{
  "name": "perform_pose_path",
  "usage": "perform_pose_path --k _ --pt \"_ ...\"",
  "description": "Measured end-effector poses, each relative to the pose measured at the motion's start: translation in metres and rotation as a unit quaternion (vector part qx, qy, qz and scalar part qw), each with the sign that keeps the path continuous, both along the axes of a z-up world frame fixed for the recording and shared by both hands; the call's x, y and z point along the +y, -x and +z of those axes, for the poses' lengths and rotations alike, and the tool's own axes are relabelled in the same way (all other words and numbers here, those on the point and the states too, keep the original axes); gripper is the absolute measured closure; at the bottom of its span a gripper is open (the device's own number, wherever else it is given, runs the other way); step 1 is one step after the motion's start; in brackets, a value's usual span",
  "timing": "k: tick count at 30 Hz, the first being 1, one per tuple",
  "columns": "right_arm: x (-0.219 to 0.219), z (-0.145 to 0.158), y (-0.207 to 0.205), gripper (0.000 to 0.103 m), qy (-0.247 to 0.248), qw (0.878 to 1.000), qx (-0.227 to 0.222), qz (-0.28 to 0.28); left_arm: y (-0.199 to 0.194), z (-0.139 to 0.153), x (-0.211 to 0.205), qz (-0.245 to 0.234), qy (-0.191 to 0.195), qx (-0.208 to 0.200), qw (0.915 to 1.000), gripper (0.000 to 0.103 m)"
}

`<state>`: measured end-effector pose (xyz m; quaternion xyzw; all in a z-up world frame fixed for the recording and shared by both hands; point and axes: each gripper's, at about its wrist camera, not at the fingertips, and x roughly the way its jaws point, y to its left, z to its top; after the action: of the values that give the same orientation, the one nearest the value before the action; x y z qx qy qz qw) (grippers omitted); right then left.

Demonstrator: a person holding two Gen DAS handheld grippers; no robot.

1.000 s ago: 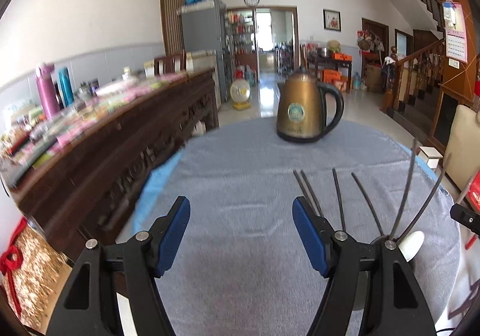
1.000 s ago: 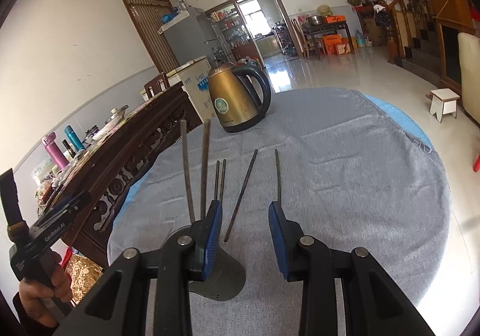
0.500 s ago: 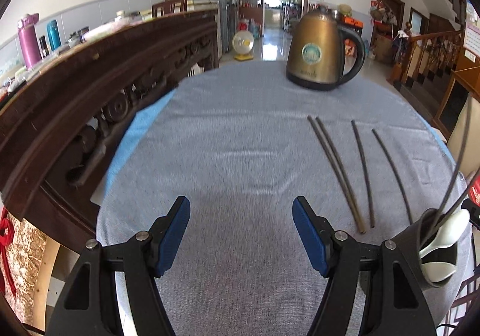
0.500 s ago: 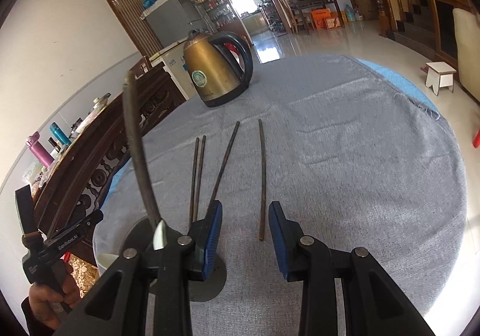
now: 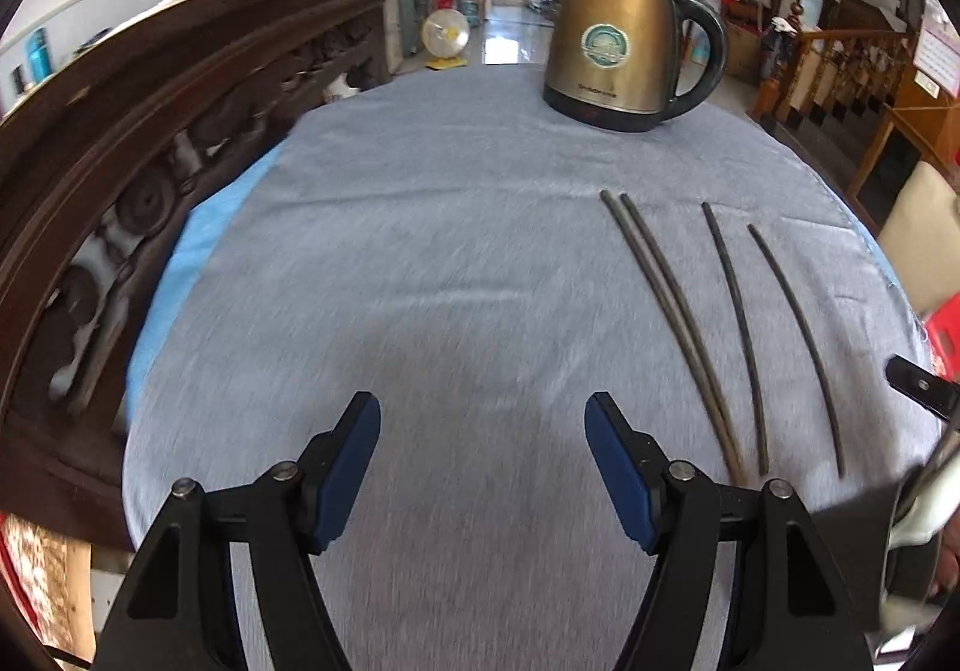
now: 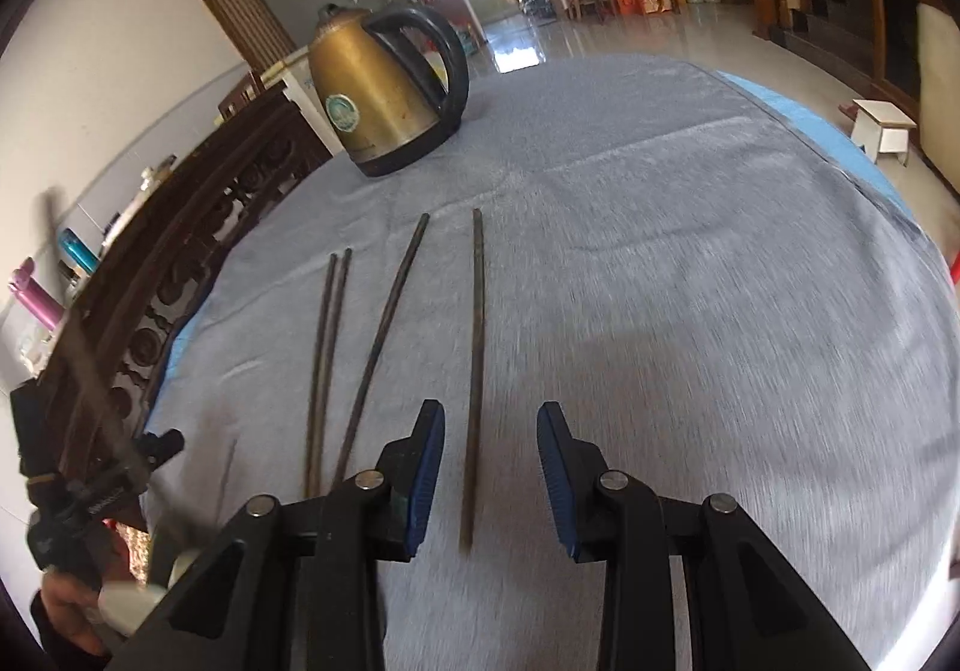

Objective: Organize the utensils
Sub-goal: 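Move both tools down toward the loose dark chopsticks on the cloth, then grasp a dark chopstick with the right tool while the left tool grasps another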

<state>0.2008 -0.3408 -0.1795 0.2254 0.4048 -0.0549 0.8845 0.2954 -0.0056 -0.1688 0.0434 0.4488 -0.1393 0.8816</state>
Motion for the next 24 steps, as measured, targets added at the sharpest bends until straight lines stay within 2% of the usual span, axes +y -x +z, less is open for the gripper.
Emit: perform_pose_path --k 6,15,18,24 --pt "-0.015 -0.006 -0.073 0.068 0.008 0.999 0.03 0.022 -0.056 0.003 -0.033 -0.038 -0.001 0.008 0.9992 0.032" --pt "-0.026 -0.012 -0.159 0.068 0.015 0.995 0.091 0.033 -0.129 -0.014 -0.094 -0.082 0.001 0.079 0.9935 0.032" --pt "-0.024 -0.014 -0.18 0.068 0.023 0.992 0.114 0.046 -0.148 -0.015 -0.107 -0.079 -0.002 0.099 0.9919 0.032" --pt "-0.021 -0.029 -0.219 0.068 0.038 0.976 0.202 0.074 -0.184 -0.021 -0.125 -0.064 -0.029 0.164 0.984 0.032"
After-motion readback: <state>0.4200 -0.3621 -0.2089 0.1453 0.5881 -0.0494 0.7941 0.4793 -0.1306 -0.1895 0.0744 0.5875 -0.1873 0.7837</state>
